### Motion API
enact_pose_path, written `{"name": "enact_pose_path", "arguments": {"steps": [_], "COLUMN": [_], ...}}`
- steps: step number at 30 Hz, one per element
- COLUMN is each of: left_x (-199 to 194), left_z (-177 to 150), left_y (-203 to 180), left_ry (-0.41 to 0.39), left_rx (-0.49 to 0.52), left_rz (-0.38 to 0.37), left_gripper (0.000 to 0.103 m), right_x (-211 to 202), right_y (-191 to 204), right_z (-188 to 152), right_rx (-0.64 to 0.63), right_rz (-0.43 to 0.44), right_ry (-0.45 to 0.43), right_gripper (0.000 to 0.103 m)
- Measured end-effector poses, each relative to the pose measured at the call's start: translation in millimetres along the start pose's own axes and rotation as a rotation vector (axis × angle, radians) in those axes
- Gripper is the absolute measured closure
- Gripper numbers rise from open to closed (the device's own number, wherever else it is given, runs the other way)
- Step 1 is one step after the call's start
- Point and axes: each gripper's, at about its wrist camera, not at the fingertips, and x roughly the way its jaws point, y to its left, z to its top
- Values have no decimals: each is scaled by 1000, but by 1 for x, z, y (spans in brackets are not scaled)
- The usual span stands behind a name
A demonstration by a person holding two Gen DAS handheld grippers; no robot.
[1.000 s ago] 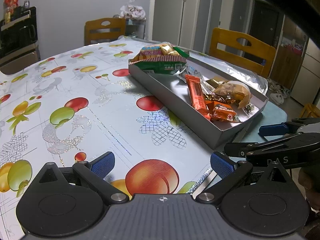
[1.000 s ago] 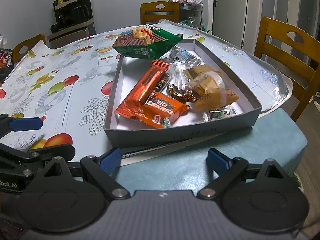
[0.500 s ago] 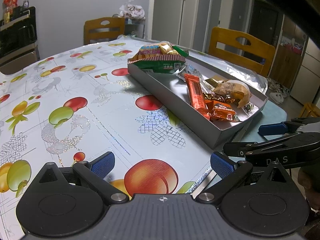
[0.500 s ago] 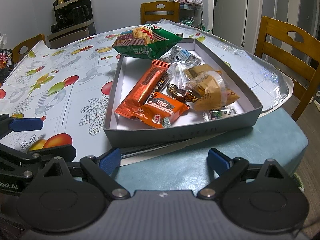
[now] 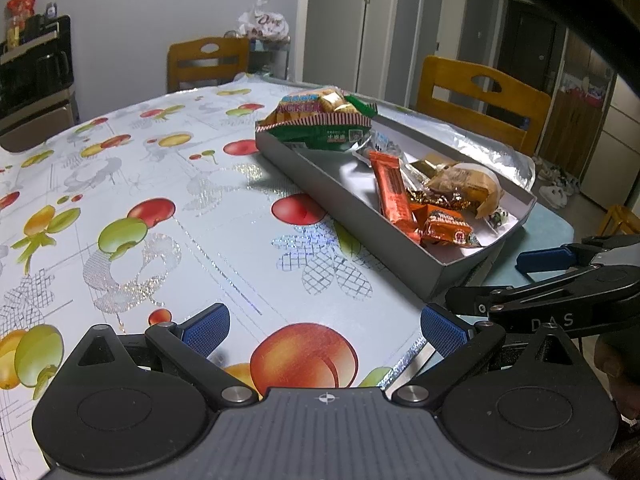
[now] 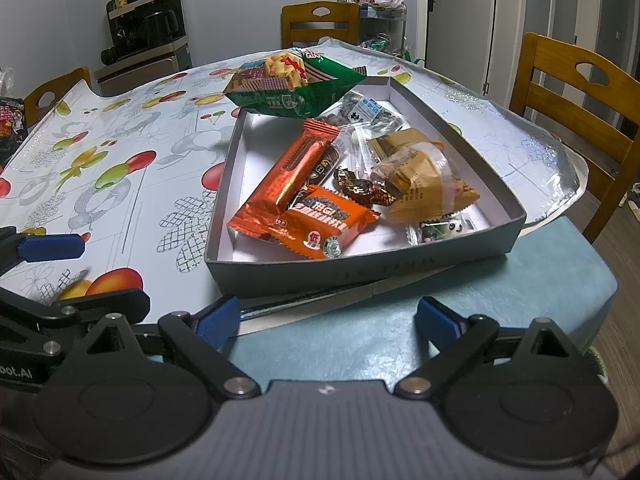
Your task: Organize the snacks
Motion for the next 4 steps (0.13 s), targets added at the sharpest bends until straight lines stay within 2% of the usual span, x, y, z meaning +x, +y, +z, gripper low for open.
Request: {"name": "enact_pose_path", "arguments": {"steps": [4], "left_x": [-2], "left_z": [1], "left_y": [-1], "left_ry": [-6], "left_rx": [16], "left_rz": [-16], "left_gripper": [0], "right_x": [1], "right_y": [0], "right_z": [0], "right_rx": [-1], "right_rz": [-2], "right_ry": [1], "right_gripper": [6]}}
